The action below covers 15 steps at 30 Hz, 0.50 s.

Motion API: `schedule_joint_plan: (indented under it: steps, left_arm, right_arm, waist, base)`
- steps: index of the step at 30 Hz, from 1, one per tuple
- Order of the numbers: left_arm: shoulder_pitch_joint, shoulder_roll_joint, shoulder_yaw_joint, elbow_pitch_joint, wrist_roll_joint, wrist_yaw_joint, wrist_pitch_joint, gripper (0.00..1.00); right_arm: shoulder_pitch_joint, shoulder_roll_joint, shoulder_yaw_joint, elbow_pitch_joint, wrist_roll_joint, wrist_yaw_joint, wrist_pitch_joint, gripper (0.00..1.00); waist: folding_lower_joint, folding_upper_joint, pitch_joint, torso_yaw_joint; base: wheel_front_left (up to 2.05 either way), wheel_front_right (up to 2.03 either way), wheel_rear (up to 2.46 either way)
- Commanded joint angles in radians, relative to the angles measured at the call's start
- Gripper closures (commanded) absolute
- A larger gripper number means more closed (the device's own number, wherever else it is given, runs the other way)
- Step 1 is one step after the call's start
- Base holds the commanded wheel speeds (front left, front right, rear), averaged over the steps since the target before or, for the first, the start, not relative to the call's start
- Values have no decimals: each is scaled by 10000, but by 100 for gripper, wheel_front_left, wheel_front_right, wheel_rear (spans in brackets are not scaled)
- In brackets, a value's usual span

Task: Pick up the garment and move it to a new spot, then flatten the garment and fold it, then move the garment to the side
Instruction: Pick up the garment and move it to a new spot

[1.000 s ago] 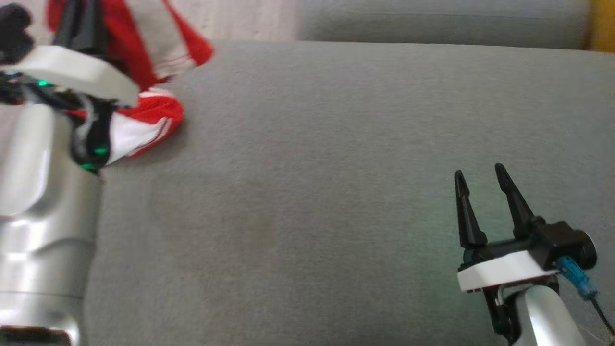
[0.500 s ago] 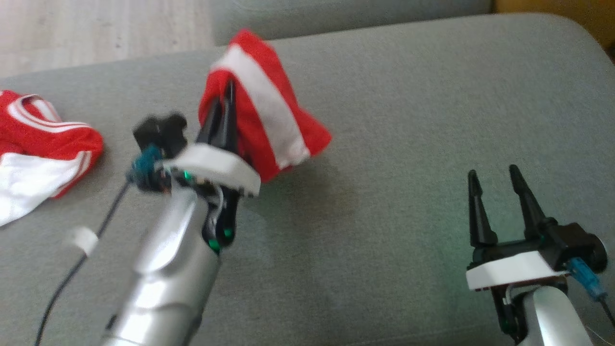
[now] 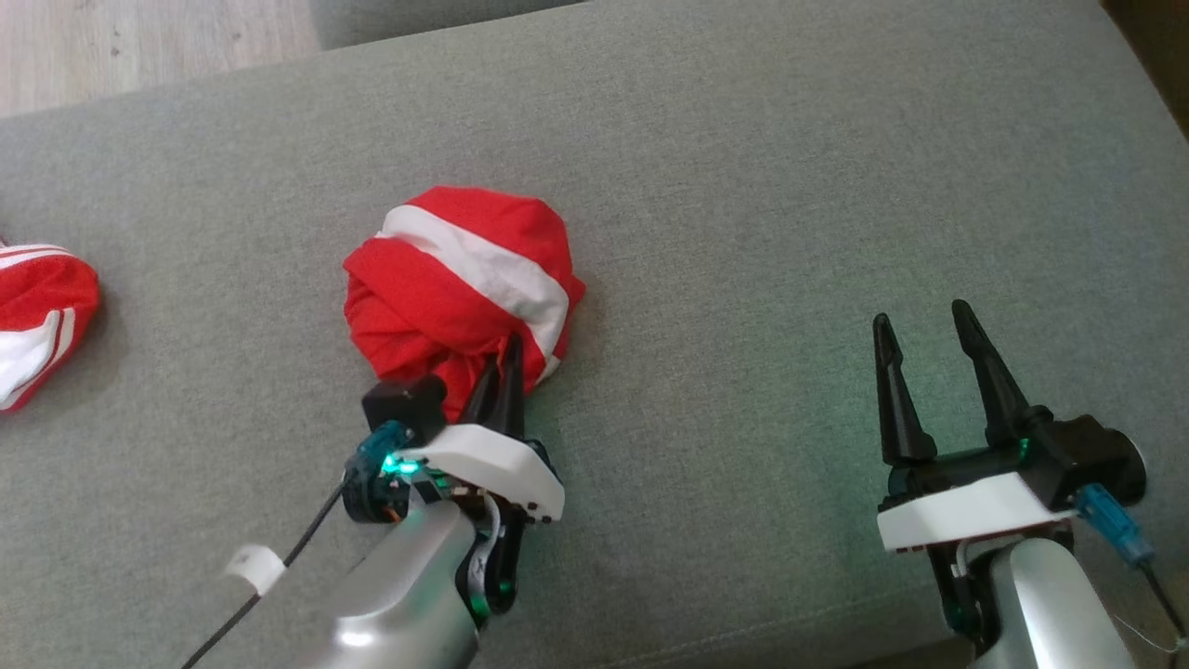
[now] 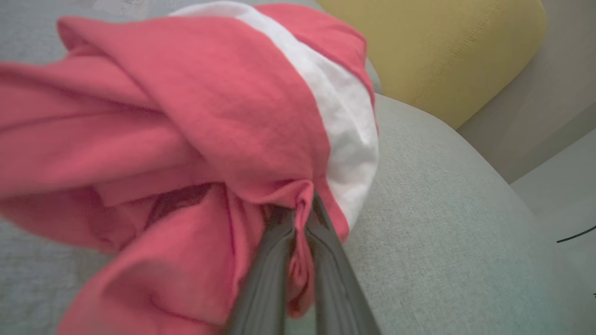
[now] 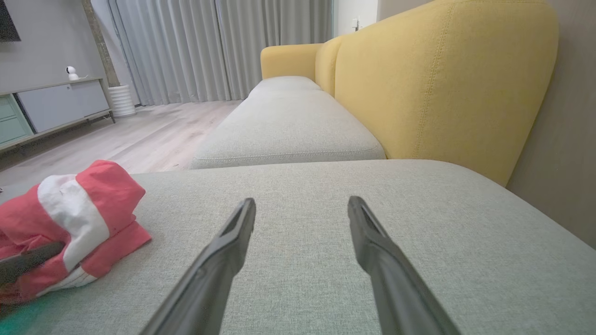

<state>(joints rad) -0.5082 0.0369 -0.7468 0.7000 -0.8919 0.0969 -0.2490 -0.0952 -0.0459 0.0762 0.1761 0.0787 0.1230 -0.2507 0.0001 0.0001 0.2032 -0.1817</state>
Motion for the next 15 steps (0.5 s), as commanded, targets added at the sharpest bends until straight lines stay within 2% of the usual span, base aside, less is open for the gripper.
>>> schedule_joint_plan:
  steps: [1, 3, 4, 15]
  left_arm:
    - [-324, 135, 136, -233, -43, 56, -116, 100]
    - [-370, 135, 186, -398, 74, 107, -121, 50]
    - [-350, 134, 221, -477, 166, 117, -122, 0]
    - [33, 134, 461, -1290, 1574, -171, -126, 0]
  right_arm:
    - [-259, -43, 223, -274, 44, 77, -110, 0]
    - [-218, -43, 177, -261, 37, 77, -110, 0]
    - [-194, -43, 169, -254, 41, 77, -110, 0]
    - [106, -43, 72, -128, 5, 77, -110, 0]
  waist:
    - [-1, -1, -47, 37]
    - [-1, -1, -119, 116]
    - [-1, -1, -159, 158]
    - [-1, -1, -854, 861]
  base:
    - [0, 0, 0]
    - [0, 0, 0]
    - [0, 0, 0]
    - [0, 0, 0]
